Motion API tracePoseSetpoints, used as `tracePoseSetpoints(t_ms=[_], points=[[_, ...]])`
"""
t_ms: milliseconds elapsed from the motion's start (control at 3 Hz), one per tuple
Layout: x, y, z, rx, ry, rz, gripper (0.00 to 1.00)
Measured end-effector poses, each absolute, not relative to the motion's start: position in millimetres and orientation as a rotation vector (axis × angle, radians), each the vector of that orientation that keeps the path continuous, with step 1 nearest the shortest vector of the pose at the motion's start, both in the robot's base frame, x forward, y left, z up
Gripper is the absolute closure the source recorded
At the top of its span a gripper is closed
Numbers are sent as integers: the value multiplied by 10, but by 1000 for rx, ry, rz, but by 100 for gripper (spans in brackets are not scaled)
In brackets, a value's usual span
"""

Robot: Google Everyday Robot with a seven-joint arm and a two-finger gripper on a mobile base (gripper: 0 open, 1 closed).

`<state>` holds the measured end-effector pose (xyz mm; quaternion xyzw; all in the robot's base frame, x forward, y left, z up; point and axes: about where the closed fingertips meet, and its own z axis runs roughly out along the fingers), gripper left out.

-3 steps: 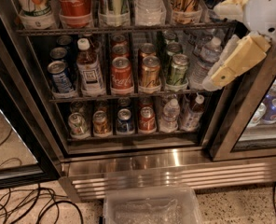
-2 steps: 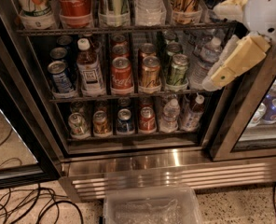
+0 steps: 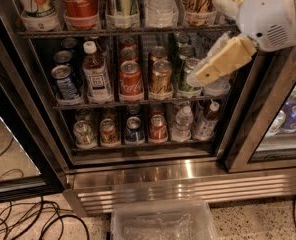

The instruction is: Pick water bottle from top shelf of fridge

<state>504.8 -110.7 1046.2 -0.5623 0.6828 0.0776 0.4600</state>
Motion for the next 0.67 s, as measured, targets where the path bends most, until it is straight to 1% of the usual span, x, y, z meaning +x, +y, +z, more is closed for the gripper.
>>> tracePoseSetpoints(t_ms=[333, 667], points=[[5316, -821, 10571, -1270, 1556, 234, 0], [5558, -574, 10762, -1145, 1481, 236, 0]])
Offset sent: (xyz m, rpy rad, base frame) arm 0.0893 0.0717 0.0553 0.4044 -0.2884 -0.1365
